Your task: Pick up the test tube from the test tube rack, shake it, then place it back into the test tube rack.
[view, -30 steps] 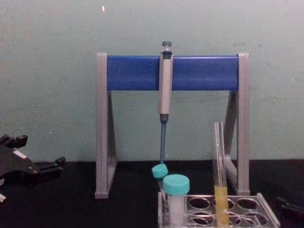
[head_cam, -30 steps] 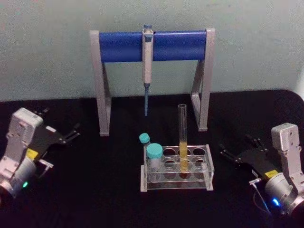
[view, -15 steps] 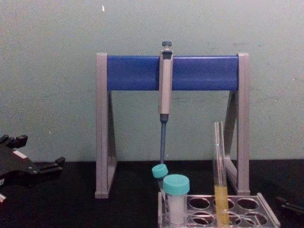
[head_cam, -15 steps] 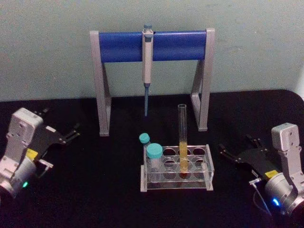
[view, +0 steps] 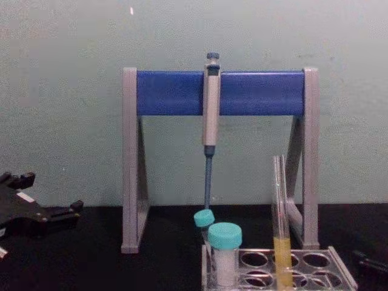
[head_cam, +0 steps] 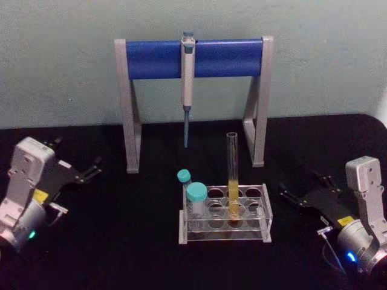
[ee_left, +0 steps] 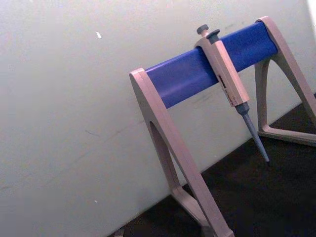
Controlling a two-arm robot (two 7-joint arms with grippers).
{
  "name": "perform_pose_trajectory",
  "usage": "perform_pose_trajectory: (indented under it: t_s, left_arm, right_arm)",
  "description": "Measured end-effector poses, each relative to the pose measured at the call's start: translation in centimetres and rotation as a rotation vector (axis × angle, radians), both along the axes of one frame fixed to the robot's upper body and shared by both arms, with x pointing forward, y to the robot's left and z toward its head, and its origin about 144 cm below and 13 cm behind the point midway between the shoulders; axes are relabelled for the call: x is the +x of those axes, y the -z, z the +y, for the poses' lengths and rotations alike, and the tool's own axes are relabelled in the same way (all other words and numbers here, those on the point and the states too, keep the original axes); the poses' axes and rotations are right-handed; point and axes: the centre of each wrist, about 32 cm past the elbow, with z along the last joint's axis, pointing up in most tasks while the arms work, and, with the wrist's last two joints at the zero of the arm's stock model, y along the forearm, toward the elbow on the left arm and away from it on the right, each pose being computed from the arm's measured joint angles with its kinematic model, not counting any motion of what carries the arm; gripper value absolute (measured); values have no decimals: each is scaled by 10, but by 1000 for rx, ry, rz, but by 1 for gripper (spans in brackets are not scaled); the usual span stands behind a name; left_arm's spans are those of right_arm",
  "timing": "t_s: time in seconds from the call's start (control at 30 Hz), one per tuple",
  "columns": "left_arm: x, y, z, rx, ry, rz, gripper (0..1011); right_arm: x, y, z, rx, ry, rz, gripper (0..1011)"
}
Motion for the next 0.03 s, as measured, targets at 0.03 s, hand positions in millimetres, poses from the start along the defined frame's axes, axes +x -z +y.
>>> perform_pose_trajectory:
  t_s: [0.03]
  left_arm:
    - [0, 0, 0, 0, 0, 0, 1010]
  right_arm:
    - [0, 0, 0, 0, 0, 0, 1000]
